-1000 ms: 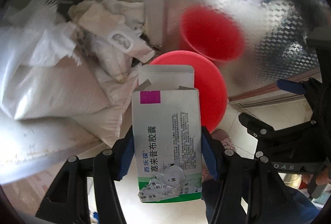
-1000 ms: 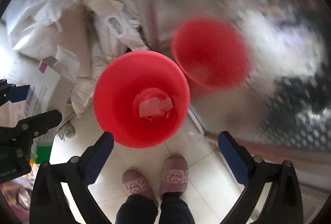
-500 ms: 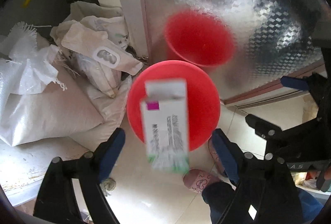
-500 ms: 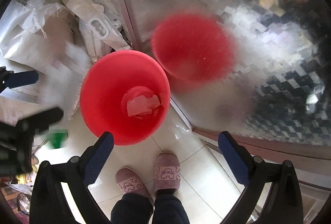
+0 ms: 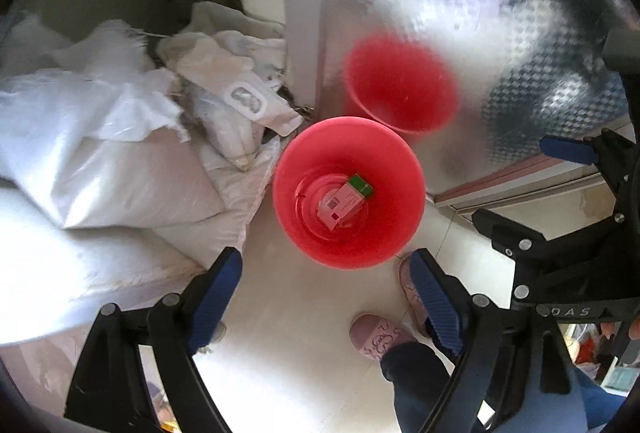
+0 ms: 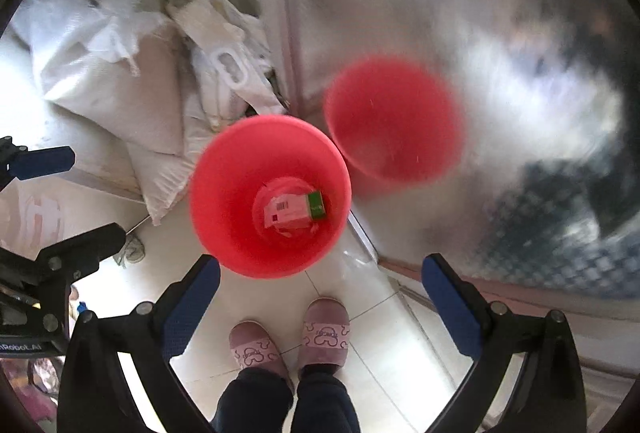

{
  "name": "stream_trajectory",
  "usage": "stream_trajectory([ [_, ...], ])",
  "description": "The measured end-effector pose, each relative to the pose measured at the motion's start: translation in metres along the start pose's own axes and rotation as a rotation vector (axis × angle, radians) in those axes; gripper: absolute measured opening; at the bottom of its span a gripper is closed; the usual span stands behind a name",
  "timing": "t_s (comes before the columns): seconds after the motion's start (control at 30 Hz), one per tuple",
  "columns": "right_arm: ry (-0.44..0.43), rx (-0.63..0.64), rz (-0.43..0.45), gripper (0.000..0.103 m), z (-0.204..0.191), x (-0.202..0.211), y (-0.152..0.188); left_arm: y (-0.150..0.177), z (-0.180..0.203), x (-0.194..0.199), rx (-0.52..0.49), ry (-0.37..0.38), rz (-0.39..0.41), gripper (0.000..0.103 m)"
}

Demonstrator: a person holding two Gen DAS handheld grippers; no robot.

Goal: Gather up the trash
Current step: 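Raise both tools back over the counter toward the remaining trash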

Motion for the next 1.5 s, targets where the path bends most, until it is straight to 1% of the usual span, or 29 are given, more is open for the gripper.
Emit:
stream_trajectory([
  [0.1, 0.009, 0.037, 0.03, 0.101, -0.008, 0.029, 0.002, 0.012, -0.005, 0.03, 0.027, -0.03, 0.023, 0.084],
  [0.33, 0.012, 0.114, 0.065, 0.101, -0.024, 0.107, 0.015, 0.044, -0.013, 0.111, 0.099, -0.039, 0.074, 0.084],
  [0.43, 0.019, 0.14, 0.094, 0.101, -0.029, 0.143, 0.023, 0.057, -0.015, 0.148, 0.131, -0.041, 0.096, 0.084],
  [0.57, 0.027, 0.181, 0.126, 0.101, -0.038, 0.187, 0.031, 0.073, -0.017, 0.198, 0.174, -0.067, 0.124, 0.085],
  [0.7, 0.016, 0.213, 0.151, 0.101, -0.047, 0.231, 0.037, 0.085, -0.022, 0.243, 0.193, -0.059, 0.145, 0.084],
  [0.87, 0.023, 0.199, 0.215, 0.101, -0.05, 0.287, 0.044, 0.092, -0.025, 0.298, 0.201, -0.045, 0.177, 0.084],
  [0.97, 0.011, 0.161, 0.253, 0.101, -0.043, 0.318, 0.048, 0.092, -0.02, 0.33, 0.185, -0.043, 0.211, 0.085],
  [1.07, 0.01, 0.115, 0.296, 0.101, -0.031, 0.345, 0.046, 0.082, -0.009, 0.355, 0.149, -0.053, 0.248, 0.085],
  [1.27, 0.057, 0.047, 0.368, 0.101, 0.002, 0.386, 0.036, 0.049, 0.01, 0.396, 0.088, -0.081, 0.314, 0.087],
  [1.3, 0.062, 0.037, 0.375, 0.101, 0.008, 0.39, 0.034, 0.041, 0.013, 0.401, 0.077, -0.081, 0.319, 0.089],
  [1.33, 0.067, 0.026, 0.382, 0.101, 0.013, 0.393, 0.03, 0.033, 0.016, 0.408, 0.065, -0.078, 0.325, 0.09],
  [1.5, 0.085, -0.048, 0.397, 0.101, 0.044, 0.412, 0.006, -0.017, 0.027, 0.422, 0.019, -0.087, 0.323, 0.09],
])
Point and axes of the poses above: each gripper's, at about its wrist camera, not at the fingertips, and x roughly against the way its jaws point, z to its right, y to its underside, the point moved 3 cm from there along -x, roughly the way its jaws point, and after that the axes turned 15 degrees about -z, right-handed, at the moved point
